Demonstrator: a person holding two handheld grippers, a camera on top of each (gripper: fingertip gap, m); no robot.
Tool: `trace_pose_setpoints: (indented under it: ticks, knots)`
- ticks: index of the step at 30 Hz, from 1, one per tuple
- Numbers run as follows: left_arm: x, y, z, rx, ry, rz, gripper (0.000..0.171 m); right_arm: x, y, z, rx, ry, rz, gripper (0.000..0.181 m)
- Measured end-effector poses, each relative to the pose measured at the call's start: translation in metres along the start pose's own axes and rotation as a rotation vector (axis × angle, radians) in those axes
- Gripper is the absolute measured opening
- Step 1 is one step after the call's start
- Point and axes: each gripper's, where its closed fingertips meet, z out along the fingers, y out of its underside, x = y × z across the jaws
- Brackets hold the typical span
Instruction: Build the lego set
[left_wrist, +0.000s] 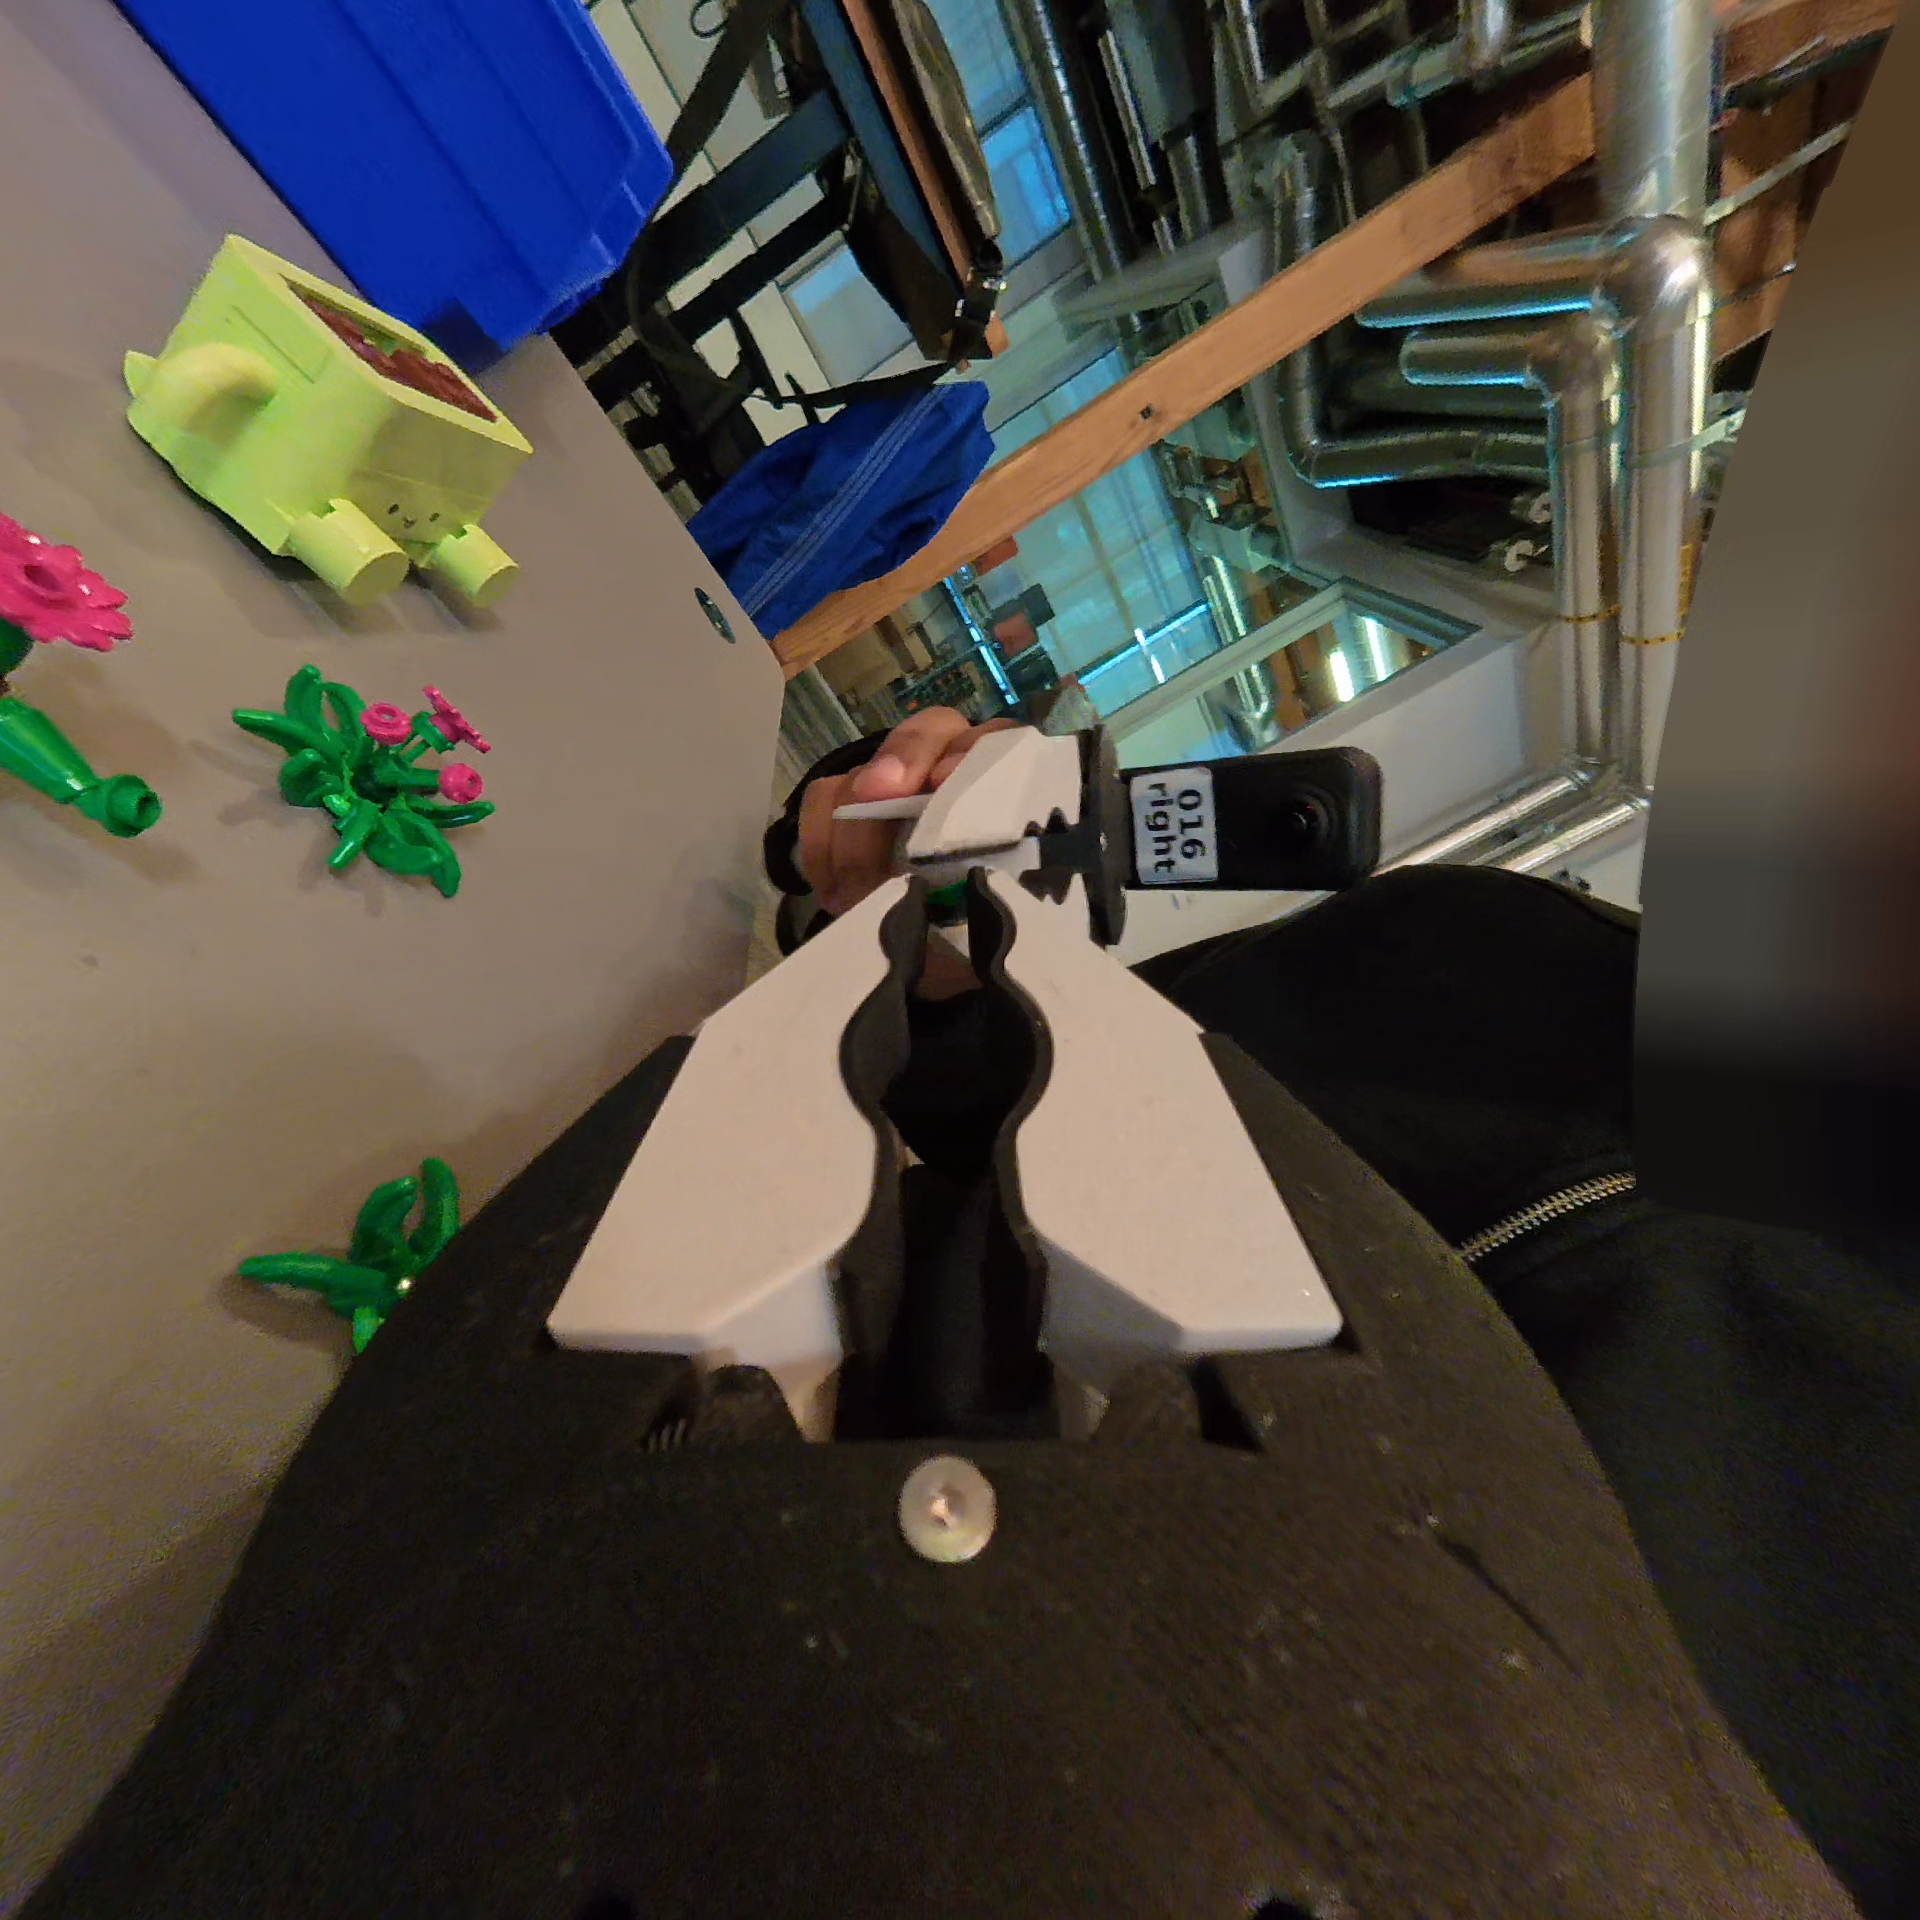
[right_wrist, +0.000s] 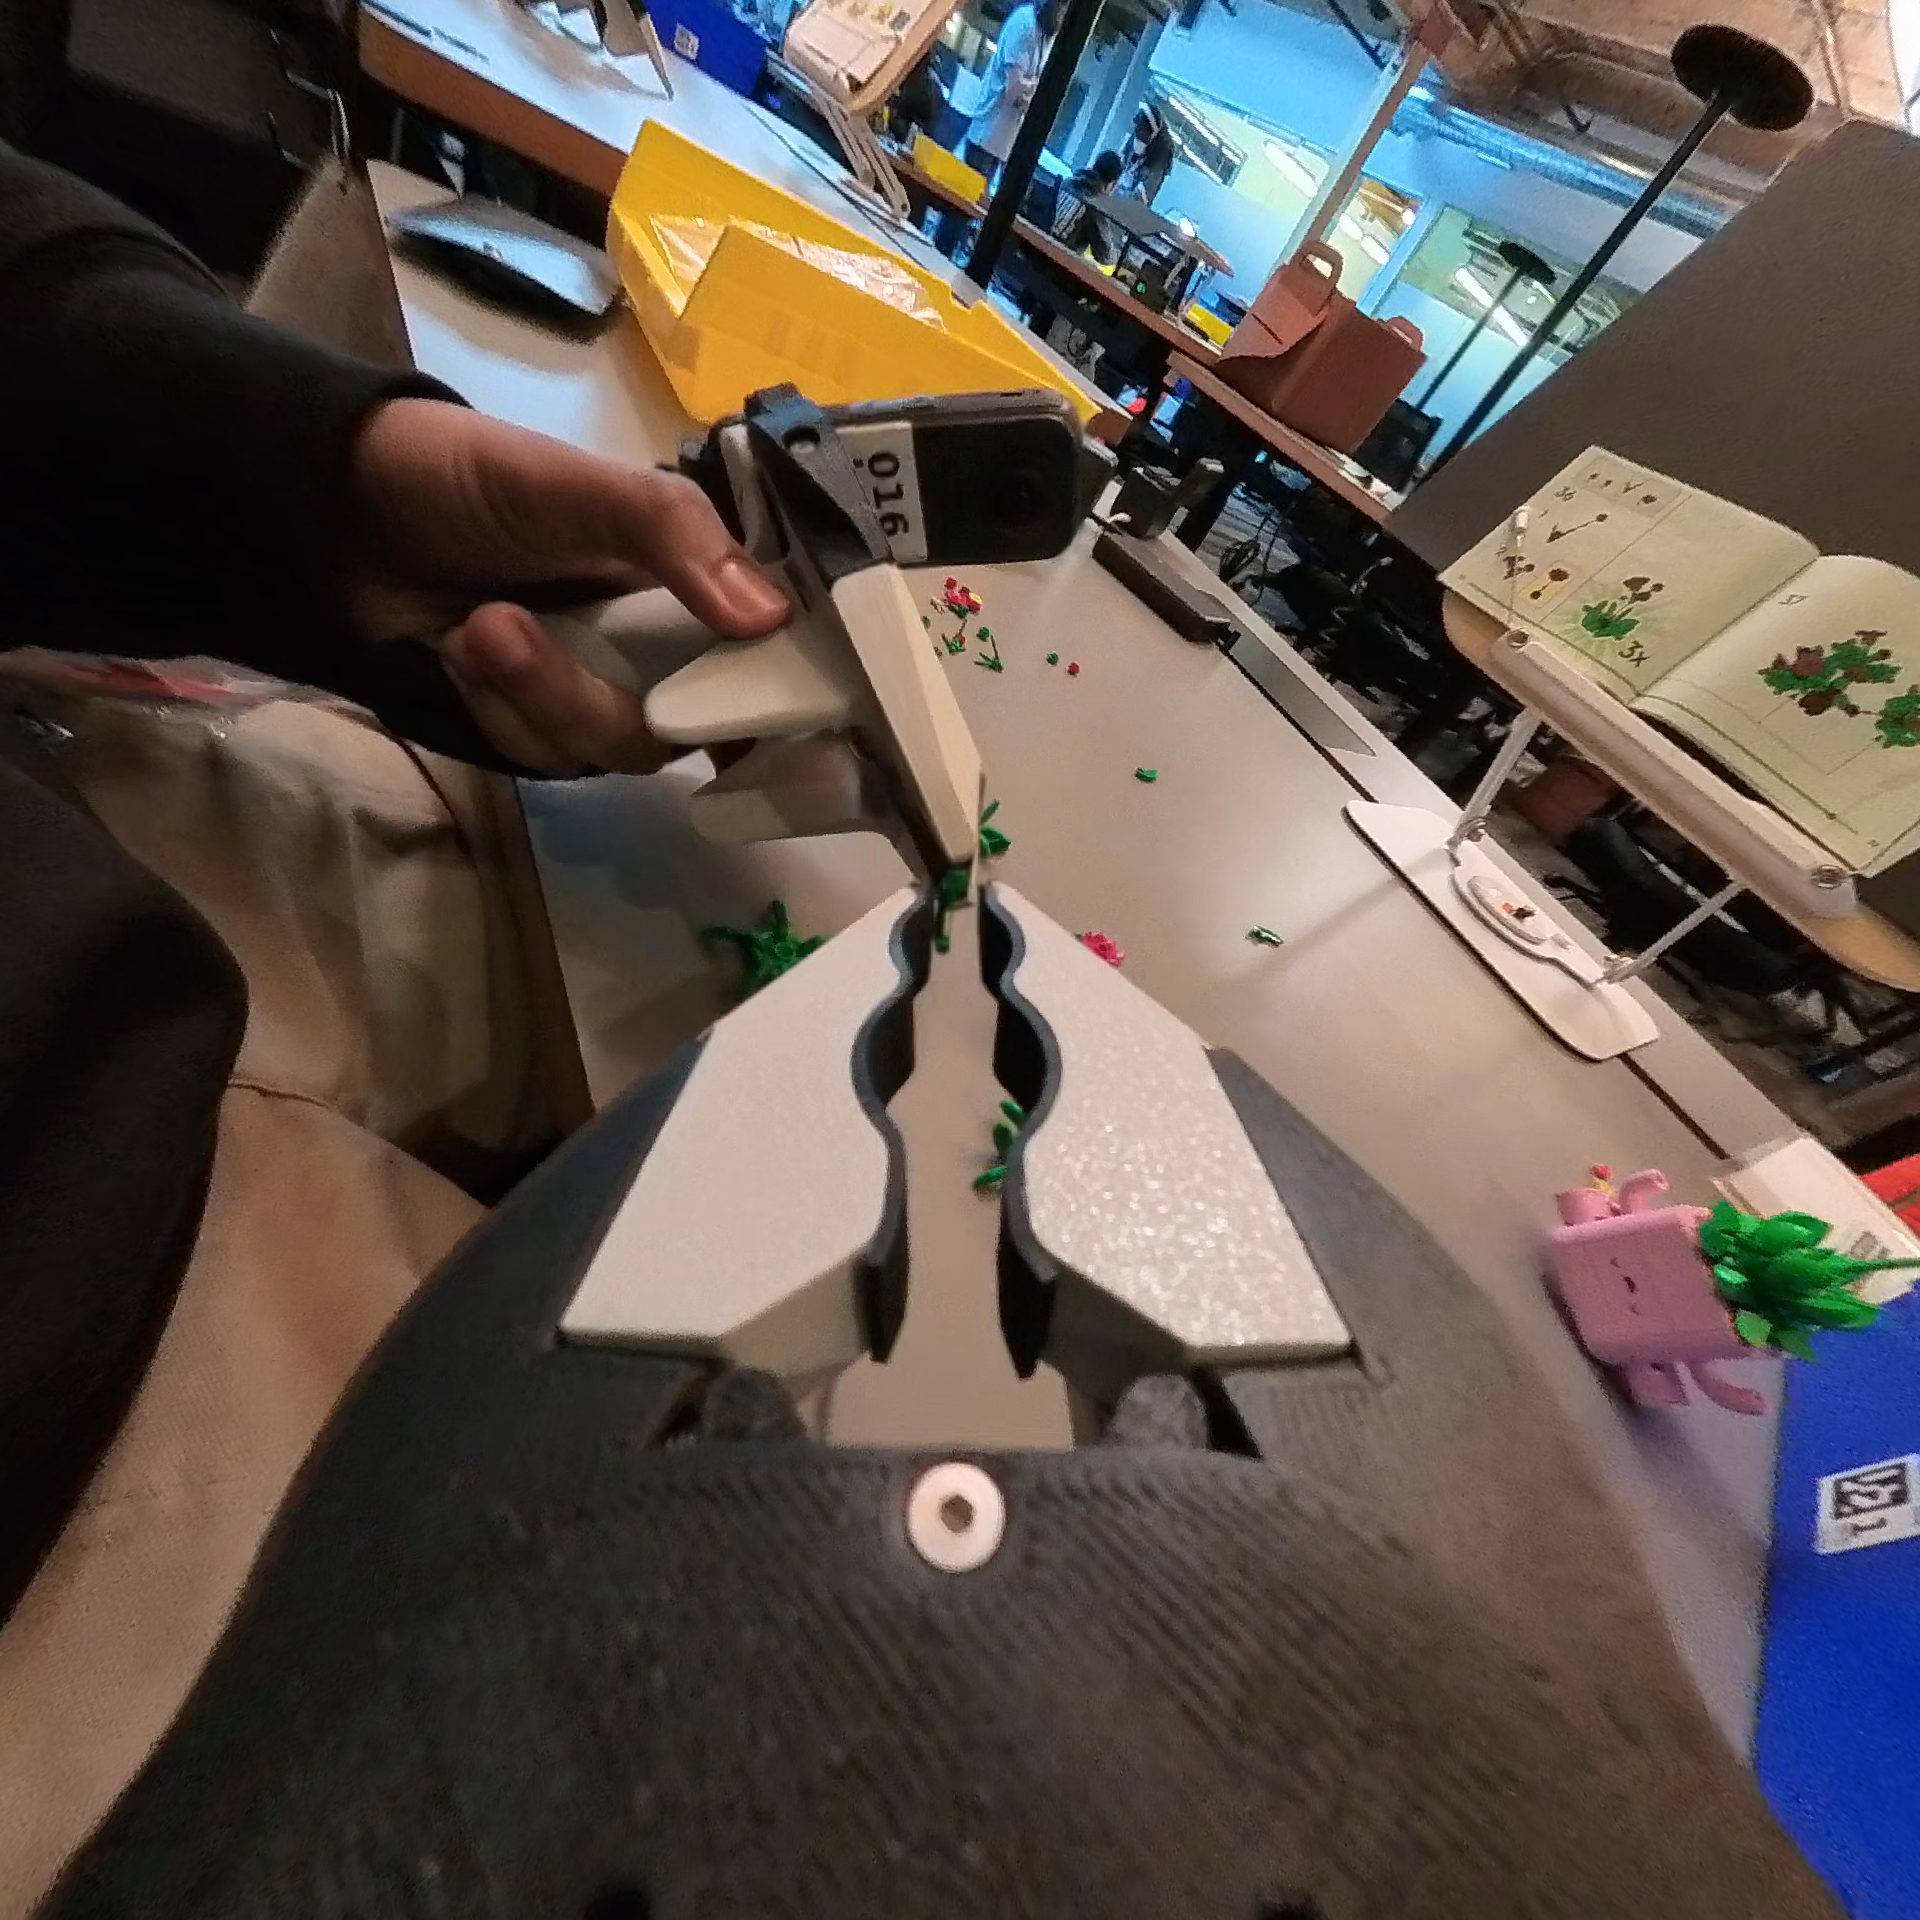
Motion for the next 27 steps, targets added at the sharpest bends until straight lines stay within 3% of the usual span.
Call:
trace_pose_setpoints:
  ticks: [7,14,25,27]
  knots:
    - [0.009,-0.005,-0.002,0.042,0.099,-0.064,0.005,0.002,-0.006,-0.005,0.08,-0.045,0.113,0.011]
    - [0.02,-0.003,0.002,0.044,0.183,-0.087,0.002,0.0,-0.019,-0.014,0.204,-0.128,0.237,0.002]
    - [0.021,0.001,0.003,0.019,0.147,-0.042,0.002,-0.004,-0.021,-0.018,0.21,-0.168,0.239,0.0]
    - [0.018,-0.003,0.0,0.031,0.11,-0.012,0.011,-0.005,-0.019,-0.016,0.192,-0.176,0.242,0.0]
